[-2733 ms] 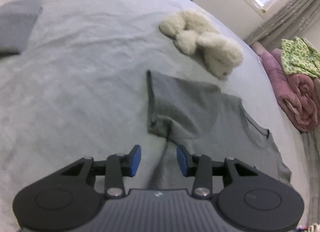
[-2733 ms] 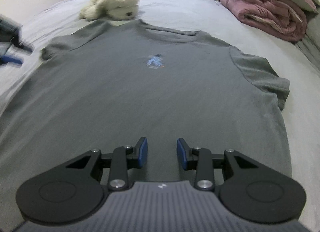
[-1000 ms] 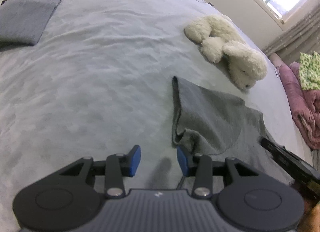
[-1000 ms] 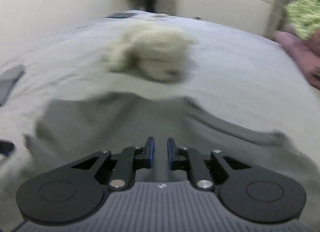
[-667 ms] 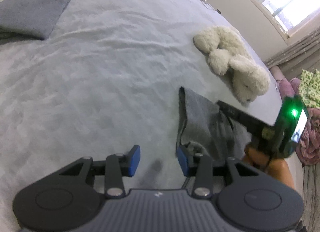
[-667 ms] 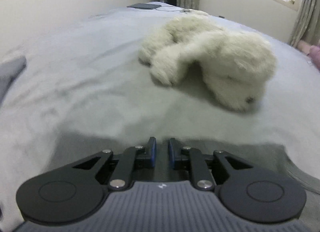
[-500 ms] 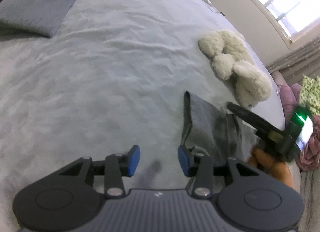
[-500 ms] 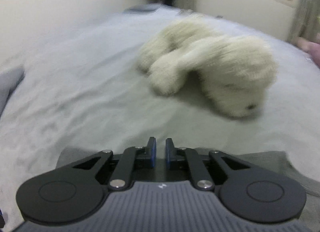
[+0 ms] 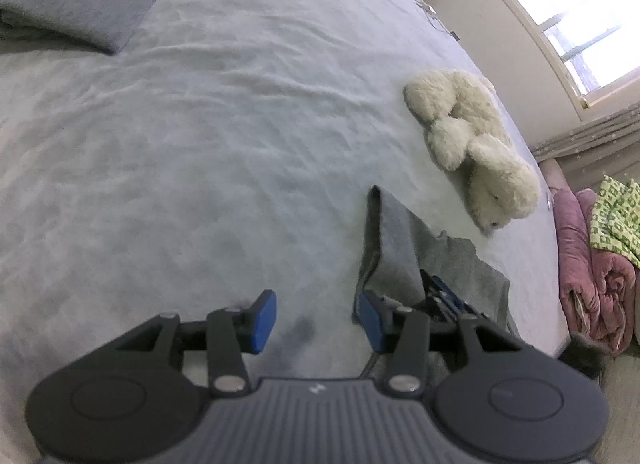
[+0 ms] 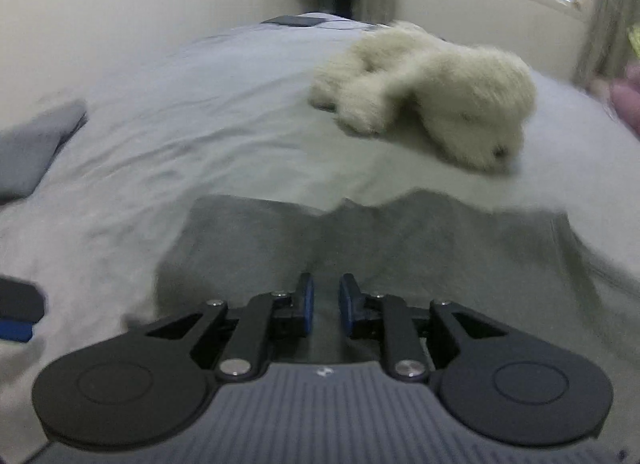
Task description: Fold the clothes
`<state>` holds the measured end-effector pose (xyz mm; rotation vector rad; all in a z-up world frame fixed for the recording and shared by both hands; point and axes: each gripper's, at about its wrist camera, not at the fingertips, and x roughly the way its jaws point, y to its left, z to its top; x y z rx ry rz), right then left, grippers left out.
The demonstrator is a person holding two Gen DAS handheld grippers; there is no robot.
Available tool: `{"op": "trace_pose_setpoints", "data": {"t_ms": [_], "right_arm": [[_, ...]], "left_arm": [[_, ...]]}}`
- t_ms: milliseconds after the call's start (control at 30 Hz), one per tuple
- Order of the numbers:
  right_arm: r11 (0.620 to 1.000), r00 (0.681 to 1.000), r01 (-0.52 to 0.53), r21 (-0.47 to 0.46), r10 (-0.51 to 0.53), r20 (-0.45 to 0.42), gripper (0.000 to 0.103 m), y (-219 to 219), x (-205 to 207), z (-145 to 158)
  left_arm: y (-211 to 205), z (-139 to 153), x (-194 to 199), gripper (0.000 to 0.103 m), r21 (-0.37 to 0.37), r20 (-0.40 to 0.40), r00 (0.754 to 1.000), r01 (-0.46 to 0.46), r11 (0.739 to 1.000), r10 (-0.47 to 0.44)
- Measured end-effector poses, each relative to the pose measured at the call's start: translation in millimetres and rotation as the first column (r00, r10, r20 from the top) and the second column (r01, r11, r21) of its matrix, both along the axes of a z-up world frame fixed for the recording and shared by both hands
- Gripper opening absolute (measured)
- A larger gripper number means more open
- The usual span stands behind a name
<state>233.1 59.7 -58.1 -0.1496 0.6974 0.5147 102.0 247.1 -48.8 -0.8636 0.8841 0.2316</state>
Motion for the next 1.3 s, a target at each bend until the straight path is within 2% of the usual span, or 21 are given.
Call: {"op": "trace_pose_setpoints", "data": {"t_ms": [100,200,267,300,333,367,433,833,867,933,1000,1067,1167,1267,1300], "right_arm": [[0.997,0.999,0.042,0.069,-0.043,0.021,0.017,-6.9,-11.2,16.2],[0.993,0.994,0.109,0.033,-0.11,0.027,0.021,-11.9,-23.0,15.3],[0.999,0.998,0.04,0.01,-0.04,-0.042,0.021,0.2,-34.7,-3.4],[0.999,1.0,0.001,-0.036,-0.001,0.0,0.019,12.4,-47.4,-9.7],[0.996,0.999,-0.036,-0.077,0.039,0.036,0.011,24.3,-59.3,-14.6],[0.994,0.996,-0.071,-0.08,0.075,0.045,0.011,33.5,-66.3,-14.2],[0.997,0.997,-0.077,0.019,0.077,-0.008,0.008,36.7,-64.7,-9.9],[0.998,0.997,-0.059,0.027,0.06,-0.042,0.011,28.6,-83.8,-8.1],[0.998,0.997,-0.057,0.028,0.058,-0.044,0.012,27.9,-85.4,-8.0],[0.998,0.997,-0.053,0.032,0.055,-0.05,0.029,26.2,-88.1,-7.2],[0.997,0.998,-0.037,0.07,0.04,-0.054,0.029,20.8,-86.0,-1.4],[0.992,1.0,0.025,0.12,-0.023,-0.018,0.029,7.6,-87.3,8.1],[0.977,0.992,0.11,0.181,-0.098,-0.074,0.029,-6.4,-81.1,5.8],[0.992,0.992,0.031,0.12,-0.016,-0.125,0.031,10.2,-81.9,-13.0],[0.994,0.995,-0.003,0.109,0.014,-0.102,0.04,17.2,-87.6,-13.4]], "left_arm": [[7.0,-0.7,-2.4,0.047,-0.016,-0.002,1.0,-0.023,1.0,0.023],[10.1,2.0,-3.1,0.047,-0.034,0.009,0.999,-0.034,0.999,0.035],[10.1,4.6,-3.5,0.047,-0.029,0.021,0.999,-0.032,0.999,0.033],[10.9,4.9,-3.9,0.047,-0.027,0.021,0.999,-0.037,0.999,0.037],[11.7,5.1,-4.3,0.047,-0.025,0.021,0.999,-0.041,0.999,0.042],[13.1,4.6,-4.9,0.047,-0.027,0.018,0.999,-0.048,0.998,0.048],[15.8,3.1,-6.0,0.047,-0.031,0.013,0.998,-0.058,0.998,0.058],[19.0,2.6,-6.8,0.047,-0.053,0.021,0.998,-0.06,0.997,0.061],[19.3,1.9,-7.0,0.047,-0.054,0.019,0.998,-0.061,0.997,0.062],[19.9,1.5,-7.1,0.047,-0.054,0.016,0.998,-0.065,0.996,0.066],[19.2,1.9,-6.8,0.047,-0.051,0.016,0.998,-0.064,0.997,0.065],[18.4,2.0,-6.6,0.047,-0.052,0.018,0.998,-0.061,0.997,0.062],[17.5,2.2,-6.1,0.047,-0.057,0.022,0.998,-0.053,0.997,0.054],[17.3,2.2,-6.0,0.047,-0.059,0.024,0.998,-0.048,0.997,0.05],[17.5,1.8,-5.9,0.047,-0.059,0.023,0.998,-0.048,0.997,0.05]]}}
